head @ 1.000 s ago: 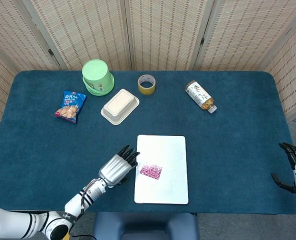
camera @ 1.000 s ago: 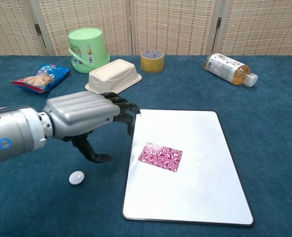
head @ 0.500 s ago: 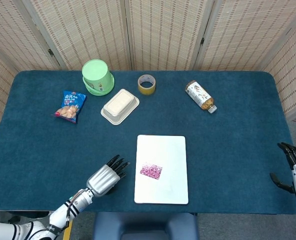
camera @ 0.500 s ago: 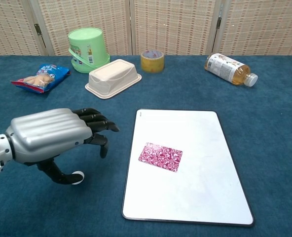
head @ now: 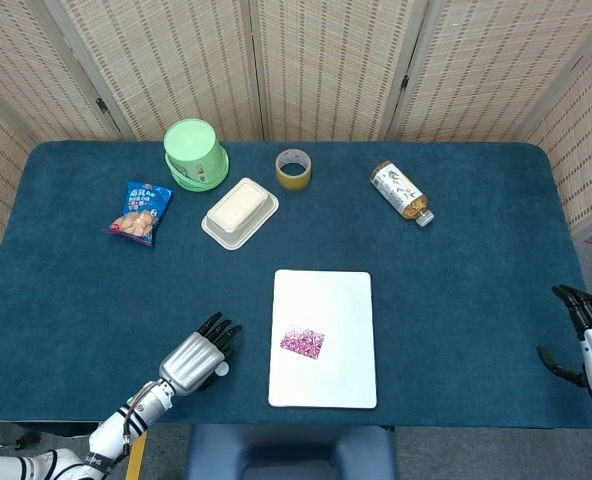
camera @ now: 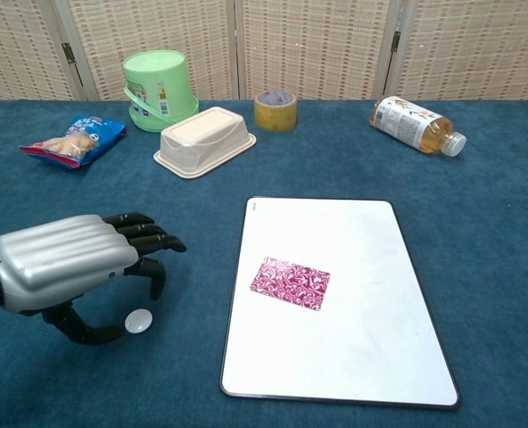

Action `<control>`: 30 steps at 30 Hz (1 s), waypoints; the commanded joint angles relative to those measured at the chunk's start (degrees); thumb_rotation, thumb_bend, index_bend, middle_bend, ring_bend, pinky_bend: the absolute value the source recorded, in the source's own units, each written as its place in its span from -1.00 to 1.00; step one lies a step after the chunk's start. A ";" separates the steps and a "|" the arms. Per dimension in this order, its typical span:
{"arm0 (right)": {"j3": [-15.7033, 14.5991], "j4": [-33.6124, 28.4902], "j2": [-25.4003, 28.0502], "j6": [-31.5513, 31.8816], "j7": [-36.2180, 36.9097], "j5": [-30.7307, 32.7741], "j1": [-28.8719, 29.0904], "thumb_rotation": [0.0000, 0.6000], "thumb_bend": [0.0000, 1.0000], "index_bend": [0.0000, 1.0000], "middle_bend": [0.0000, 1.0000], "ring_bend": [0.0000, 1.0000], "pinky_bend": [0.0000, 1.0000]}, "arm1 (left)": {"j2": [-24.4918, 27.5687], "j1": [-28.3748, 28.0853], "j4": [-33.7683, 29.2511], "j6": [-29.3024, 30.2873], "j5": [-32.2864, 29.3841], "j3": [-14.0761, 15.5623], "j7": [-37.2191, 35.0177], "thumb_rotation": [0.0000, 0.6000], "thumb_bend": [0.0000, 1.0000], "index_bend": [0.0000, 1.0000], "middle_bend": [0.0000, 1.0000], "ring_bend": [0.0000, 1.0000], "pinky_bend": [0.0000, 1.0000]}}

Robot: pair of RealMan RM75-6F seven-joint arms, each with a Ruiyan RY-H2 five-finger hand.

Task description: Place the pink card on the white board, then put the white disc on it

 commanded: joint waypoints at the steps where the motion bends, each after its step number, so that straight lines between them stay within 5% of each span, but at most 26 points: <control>1: -0.01 -0.02 -0.02 0.03 0.00 -0.05 0.00 1.00 -0.42 -0.76 -0.69 -0.76 -0.77 | -0.29 0.34 0.42 -0.38 0.04 -0.24 -0.32 1.00 -0.29 -0.15 -0.78 -0.79 -1.00; 30: -0.11 -0.35 0.10 0.06 -0.46 0.23 -0.19 1.00 -0.42 -0.76 -0.69 -0.75 -0.77 | -2.40 1.99 4.05 -3.49 1.12 -2.81 -1.69 1.00 -0.20 -0.03 -0.76 -0.77 -1.00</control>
